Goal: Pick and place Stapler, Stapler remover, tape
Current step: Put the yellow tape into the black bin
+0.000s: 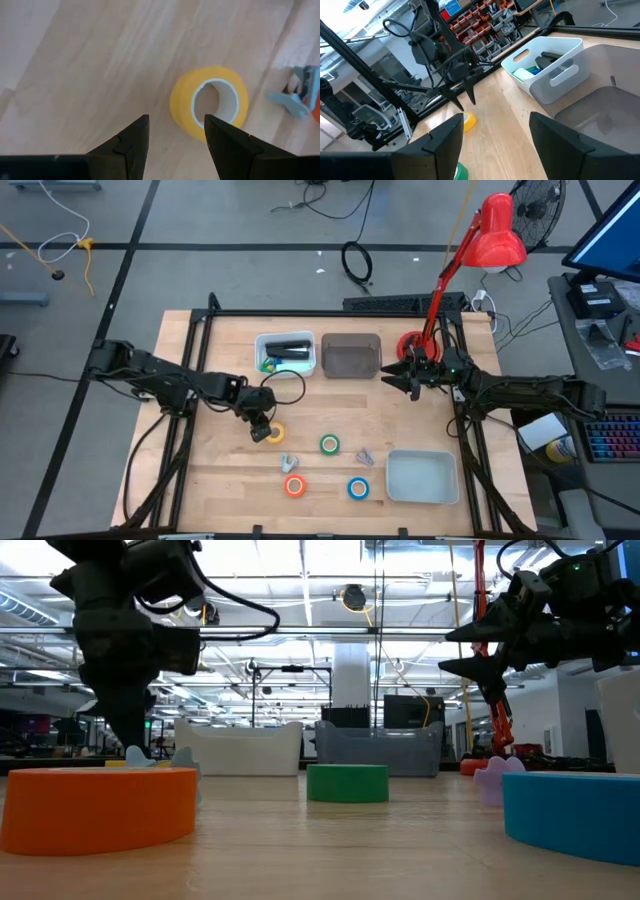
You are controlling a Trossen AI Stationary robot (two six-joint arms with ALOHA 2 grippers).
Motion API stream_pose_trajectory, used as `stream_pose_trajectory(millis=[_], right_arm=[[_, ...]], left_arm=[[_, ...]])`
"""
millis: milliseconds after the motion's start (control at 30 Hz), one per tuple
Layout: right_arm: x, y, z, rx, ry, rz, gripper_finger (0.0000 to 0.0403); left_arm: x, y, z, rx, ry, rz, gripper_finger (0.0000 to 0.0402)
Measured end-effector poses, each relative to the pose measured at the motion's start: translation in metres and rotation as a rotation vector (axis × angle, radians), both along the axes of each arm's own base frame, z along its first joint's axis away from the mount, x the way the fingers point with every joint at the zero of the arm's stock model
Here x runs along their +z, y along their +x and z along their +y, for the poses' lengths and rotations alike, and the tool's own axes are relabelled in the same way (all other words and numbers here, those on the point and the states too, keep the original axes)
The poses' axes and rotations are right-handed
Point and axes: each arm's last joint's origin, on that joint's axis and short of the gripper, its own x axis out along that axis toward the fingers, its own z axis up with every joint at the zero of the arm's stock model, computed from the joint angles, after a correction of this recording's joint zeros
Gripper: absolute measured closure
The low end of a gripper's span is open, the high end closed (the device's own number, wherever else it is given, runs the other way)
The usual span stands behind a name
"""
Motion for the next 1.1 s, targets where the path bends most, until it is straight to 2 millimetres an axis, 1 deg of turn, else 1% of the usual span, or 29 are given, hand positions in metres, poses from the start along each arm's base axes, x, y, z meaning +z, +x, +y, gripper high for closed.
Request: stream_pose_trajectory(millis=[333, 467, 667, 767, 933, 1100], right_arm=[[0.0, 0.0, 0.0, -0.001, -0.001, 0.0, 0.0182], [0.0, 0.0, 0.0, 0.0, -0.001, 0.0, 0.0184], [-0.001, 0.0, 0.0, -0.002, 0.0, 0.005, 0.0186], [-0.001, 0.0, -0.001, -0.039, -0.002, 0.008, 0.0186], [-0.001, 0.0, -0.003, -0.1, -0.006, 0.01, 0.0186], [-0.001, 0.0, -0.003, -0.102, -0.004, 0.01, 0.0187]], left_arm=[[-0.02, 0.011, -0.002, 0.017, -0.035, 0.058, 0.0211], [-0.02, 0.013, -0.002, 0.064, -0.058, 0.048, 0.0211], [-0.011, 0.011, -0.001, 0.13, -0.074, 0.005, 0.0211], [-0.01, 0.012, -0.001, 0.138, -0.081, -0.01, 0.0211], [-0.013, 0.014, -0.001, 0.157, -0.101, -0.001, 0.0211], [-0.022, 0.016, -0.002, 0.152, -0.093, 0.036, 0.0211]])
